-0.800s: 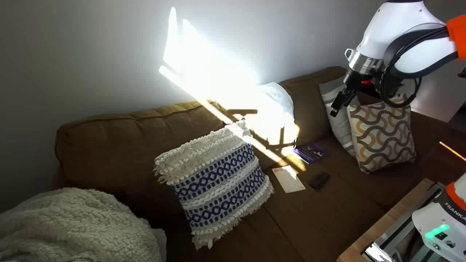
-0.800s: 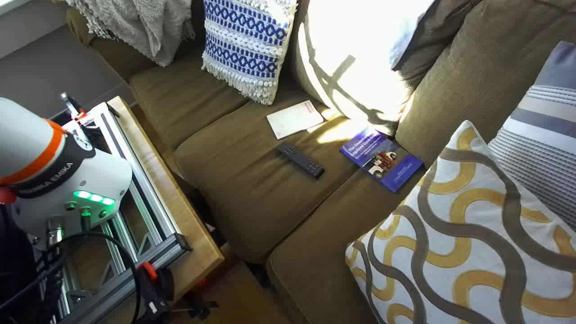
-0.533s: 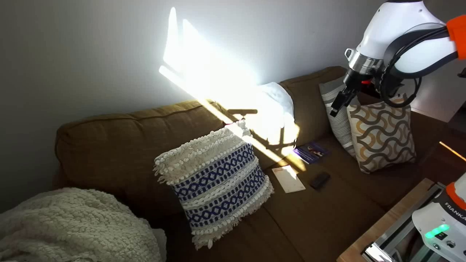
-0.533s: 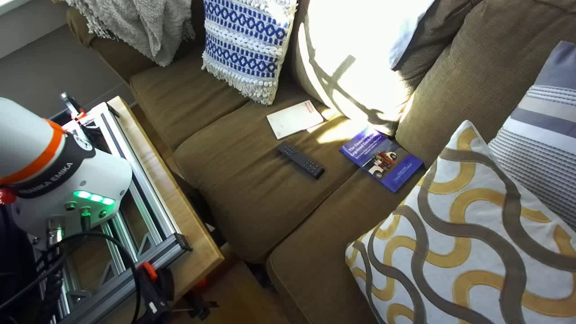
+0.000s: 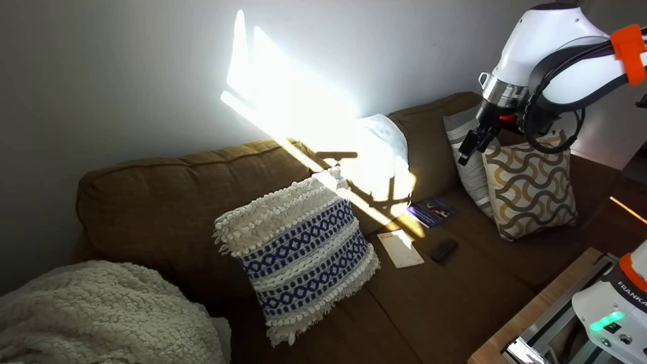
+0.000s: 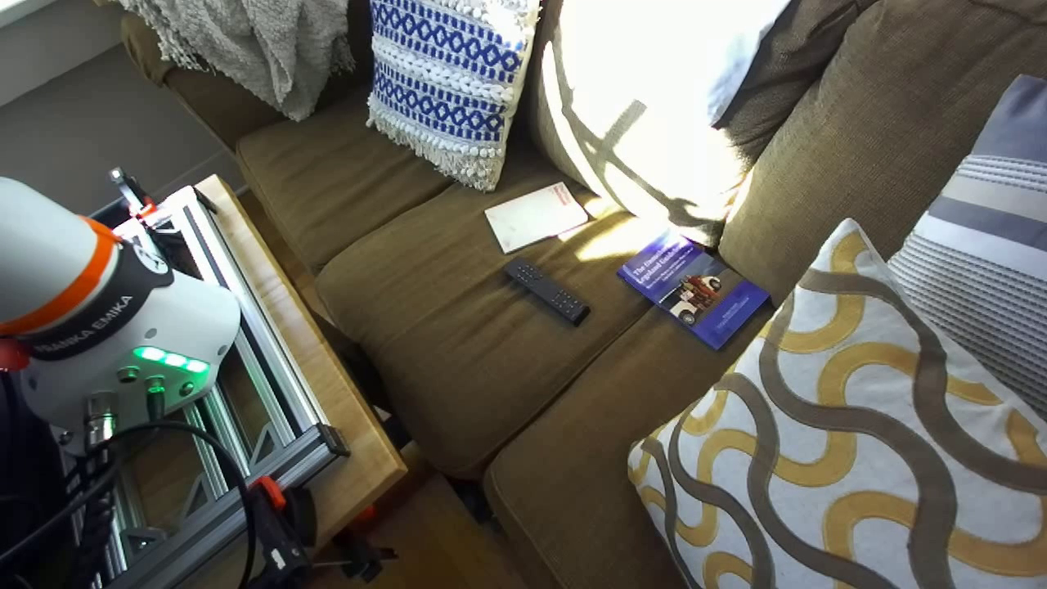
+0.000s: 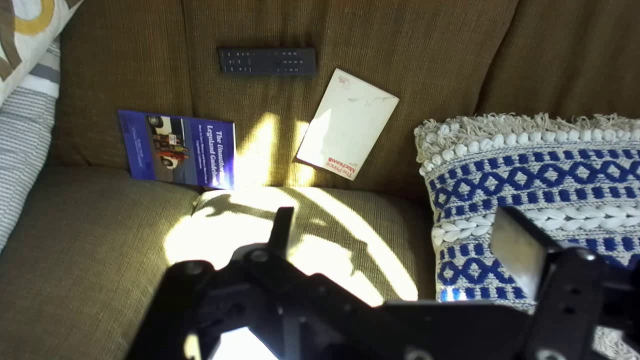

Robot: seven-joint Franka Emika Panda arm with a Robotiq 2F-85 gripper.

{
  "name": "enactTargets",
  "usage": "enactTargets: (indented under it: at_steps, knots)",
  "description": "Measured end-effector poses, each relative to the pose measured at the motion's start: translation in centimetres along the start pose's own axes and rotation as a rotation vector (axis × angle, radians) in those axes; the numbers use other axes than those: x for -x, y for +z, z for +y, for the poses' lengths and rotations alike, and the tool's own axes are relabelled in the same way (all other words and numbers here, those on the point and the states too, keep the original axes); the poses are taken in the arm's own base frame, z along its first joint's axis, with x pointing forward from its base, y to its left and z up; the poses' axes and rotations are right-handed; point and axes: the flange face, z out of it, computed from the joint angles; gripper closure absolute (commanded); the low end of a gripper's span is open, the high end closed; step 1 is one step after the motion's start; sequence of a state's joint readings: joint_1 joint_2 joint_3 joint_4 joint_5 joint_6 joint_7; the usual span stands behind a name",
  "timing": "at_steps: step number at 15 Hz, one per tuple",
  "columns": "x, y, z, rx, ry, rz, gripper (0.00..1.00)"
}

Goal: Move the blue book to the left

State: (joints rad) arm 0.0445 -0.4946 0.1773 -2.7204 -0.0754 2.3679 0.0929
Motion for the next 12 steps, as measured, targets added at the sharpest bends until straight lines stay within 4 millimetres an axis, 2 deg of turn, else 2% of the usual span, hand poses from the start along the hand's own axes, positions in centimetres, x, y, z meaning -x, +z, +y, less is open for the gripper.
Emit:
enactTargets:
  at_steps: [2,6,12]
  knots:
    - [0.1,2.4,1.4,-0.018,0.048,-0.062,0.0]
    - [1.2,8.6,5.7,-0.079,0.156,-0.174,0.0]
    - [3.2,16.9,12.1,-0.157,0.27,-0.134,0.0]
